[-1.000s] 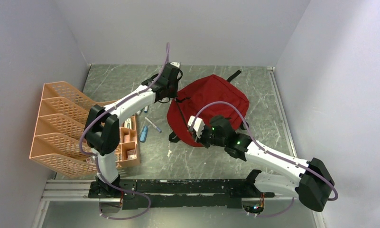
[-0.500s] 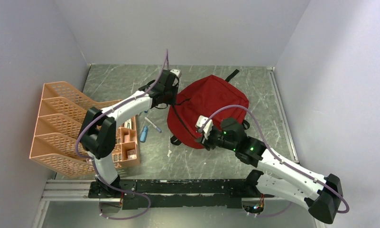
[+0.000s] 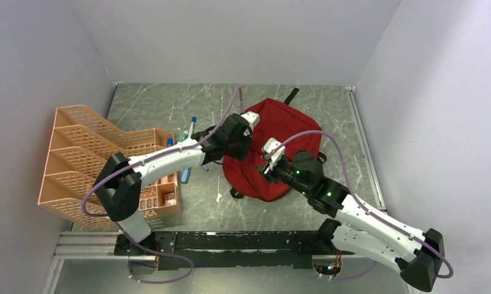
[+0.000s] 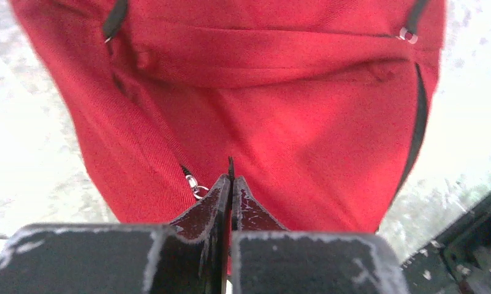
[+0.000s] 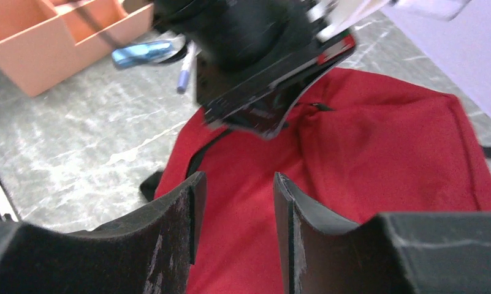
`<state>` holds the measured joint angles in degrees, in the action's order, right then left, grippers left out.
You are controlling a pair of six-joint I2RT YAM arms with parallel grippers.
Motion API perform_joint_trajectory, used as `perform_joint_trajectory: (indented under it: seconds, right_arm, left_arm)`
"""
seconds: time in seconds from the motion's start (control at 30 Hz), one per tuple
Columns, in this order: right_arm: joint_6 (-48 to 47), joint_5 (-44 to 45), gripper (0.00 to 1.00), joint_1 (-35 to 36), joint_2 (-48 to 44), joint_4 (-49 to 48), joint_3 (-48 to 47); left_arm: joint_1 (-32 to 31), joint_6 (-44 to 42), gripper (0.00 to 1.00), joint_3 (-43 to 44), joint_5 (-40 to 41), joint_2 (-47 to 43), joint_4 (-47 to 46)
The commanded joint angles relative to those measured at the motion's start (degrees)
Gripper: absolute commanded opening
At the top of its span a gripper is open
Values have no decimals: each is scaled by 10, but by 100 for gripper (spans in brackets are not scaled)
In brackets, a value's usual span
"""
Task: Pack the student bag
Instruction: Zip the student bag at the center of the board.
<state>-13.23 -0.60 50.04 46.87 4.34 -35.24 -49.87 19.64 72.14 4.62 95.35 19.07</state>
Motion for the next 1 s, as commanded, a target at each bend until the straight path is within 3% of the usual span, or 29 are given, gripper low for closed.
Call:
perform_joint_trajectory:
  seconds: [0.0,0.13,0.23,0.47,0.77,0.97]
  right_arm:
    - [35,97,47,-2,-37,-24,4]
    - [87,153,44,-3,-60,-8,0]
    - [145,169,42,-3,-64,30,-14]
    - [230,87,48,-3,-30,56,-13]
    - [323,49,59,-2,39,-37,26]
    - [364,29,61,3,101,-120,51]
  left_arm:
    - [-48,42,5,-2,-32,-11,-25]
    - [-60,55,5,-7,-34,-7,-28]
    - [-58,53,5,-11,20,-12,-8]
    - [-22,82,5,-17,43,-20,6]
    - [5,90,5,-39,11,-28,-11]
    - [12,91,5,-43,8,-35,-14]
